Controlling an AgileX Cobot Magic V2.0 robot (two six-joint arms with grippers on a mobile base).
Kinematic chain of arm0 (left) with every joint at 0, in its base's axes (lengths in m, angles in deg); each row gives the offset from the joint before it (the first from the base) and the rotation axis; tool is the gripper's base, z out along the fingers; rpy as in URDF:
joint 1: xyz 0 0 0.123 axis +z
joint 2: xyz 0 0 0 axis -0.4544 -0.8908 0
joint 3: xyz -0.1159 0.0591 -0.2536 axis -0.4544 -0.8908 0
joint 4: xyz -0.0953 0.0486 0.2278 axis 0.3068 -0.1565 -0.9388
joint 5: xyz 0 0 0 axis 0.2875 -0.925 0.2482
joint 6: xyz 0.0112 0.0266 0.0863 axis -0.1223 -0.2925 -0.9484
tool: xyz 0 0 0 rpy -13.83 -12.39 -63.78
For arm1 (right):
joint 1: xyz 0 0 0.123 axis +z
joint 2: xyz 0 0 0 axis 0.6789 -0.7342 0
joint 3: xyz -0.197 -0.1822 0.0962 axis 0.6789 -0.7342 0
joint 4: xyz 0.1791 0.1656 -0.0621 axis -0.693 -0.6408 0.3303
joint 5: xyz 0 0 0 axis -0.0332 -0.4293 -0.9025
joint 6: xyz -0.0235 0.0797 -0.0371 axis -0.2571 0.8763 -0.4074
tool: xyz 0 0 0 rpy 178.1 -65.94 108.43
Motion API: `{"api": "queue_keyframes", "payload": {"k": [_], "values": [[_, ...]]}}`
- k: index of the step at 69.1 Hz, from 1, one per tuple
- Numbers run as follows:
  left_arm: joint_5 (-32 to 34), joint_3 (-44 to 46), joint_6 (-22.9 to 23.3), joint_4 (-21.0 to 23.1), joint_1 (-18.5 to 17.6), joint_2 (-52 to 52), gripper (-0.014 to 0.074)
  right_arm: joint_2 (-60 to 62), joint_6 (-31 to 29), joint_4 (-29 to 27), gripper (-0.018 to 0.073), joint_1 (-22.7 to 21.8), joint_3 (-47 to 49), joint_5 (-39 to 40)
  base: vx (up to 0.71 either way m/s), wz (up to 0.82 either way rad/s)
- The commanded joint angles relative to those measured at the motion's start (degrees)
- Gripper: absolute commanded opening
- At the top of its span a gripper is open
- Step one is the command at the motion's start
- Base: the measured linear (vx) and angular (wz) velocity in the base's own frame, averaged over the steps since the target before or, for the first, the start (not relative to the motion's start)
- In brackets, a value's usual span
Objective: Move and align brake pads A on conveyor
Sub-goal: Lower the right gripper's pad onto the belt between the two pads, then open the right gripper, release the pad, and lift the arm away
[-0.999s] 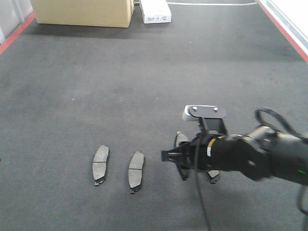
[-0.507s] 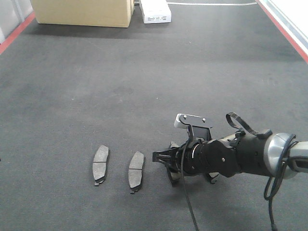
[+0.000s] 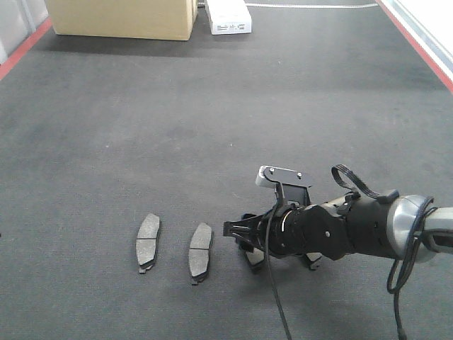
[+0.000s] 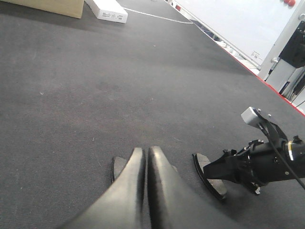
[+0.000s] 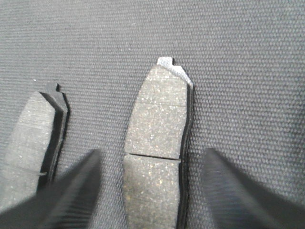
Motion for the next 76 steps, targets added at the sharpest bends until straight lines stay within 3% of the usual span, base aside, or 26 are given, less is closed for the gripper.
{"api": "queue_keyframes", "payload": {"k": [1,20,44,52,58,70,76], "values": [[2.63,1.43,0.40,-1.55,-0.17,-0.36,-0.0006,4.42,-0.18,0.14,0.0515,-0.02,1.55,1.74,0.00,0.00],[2.63,1.43,0.40,-1.55,-0.17,-0.36,-0.0006,19.01,-0.23,5.30,0.0515,-0.07,1.55,-4.45,0.00,0.00],[2.63,1.43,0.40,-1.55,-0.17,-0.36,-0.0006,39.15,-0.67,24.70,0.0493,-0.07,1.09,-21.45,0.00,0.00],[2.63,1.43,0.40,-1.55,-0.17,-0.36,-0.0006,45.81,-0.67,29.24,0.0408,-0.07,-2.36,-21.68,0.00,0.00],[2.63,1.43,0.40,-1.55,-0.17,-0.36,-0.0006,50.92,-0.72,30.91,0.0291,-0.07,-6.40,-21.37,0.00,0.00],[2.63,1.43,0.40,-1.55,-0.17,-0.36,-0.0006,62.23,-0.72,31.27,0.0040,-0.07,-14.02,-21.45,0.00,0.00],[2.63,1.43,0.40,-1.55,-0.17,-0.36,-0.0006,67.41,-0.66,31.27,-0.0012,-0.07,-17.28,-21.45,0.00,0.00]]}}
